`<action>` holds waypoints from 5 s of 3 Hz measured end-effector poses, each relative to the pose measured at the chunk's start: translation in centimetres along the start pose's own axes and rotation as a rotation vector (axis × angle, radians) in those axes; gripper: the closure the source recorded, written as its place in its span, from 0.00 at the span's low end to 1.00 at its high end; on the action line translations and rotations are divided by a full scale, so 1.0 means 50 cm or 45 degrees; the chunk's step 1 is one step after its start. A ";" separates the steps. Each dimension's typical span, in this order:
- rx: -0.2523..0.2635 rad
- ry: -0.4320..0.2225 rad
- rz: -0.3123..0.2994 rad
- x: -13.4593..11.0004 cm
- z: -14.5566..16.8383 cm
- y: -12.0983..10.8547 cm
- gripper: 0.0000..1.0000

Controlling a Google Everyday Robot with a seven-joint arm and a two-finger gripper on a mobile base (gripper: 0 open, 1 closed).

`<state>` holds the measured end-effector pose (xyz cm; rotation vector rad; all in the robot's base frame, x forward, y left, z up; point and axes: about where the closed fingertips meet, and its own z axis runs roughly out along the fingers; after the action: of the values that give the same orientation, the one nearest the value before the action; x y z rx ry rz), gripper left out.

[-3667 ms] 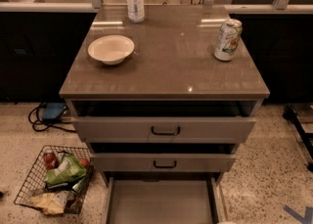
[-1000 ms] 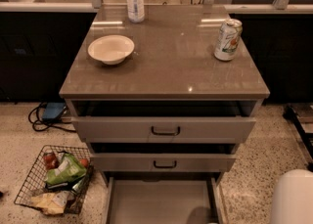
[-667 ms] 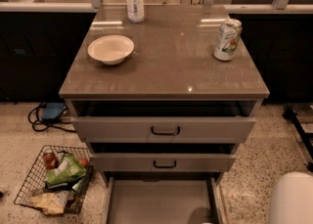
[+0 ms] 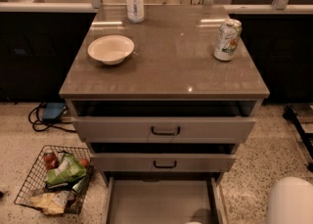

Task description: Close bottom drawer

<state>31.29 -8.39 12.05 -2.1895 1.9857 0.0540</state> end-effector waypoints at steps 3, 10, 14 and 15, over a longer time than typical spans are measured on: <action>0.019 0.021 -0.024 0.019 0.005 -0.015 1.00; 0.133 0.022 -0.075 0.039 0.013 -0.144 1.00; 0.279 -0.062 -0.084 0.049 -0.005 -0.310 1.00; 0.322 -0.091 -0.088 0.049 0.006 -0.367 1.00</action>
Offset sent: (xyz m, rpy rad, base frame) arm 0.0823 -0.0011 -0.0403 -0.1541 -0.1139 0.0752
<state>49.72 -9.13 13.44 -2.0622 1.7701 -0.1204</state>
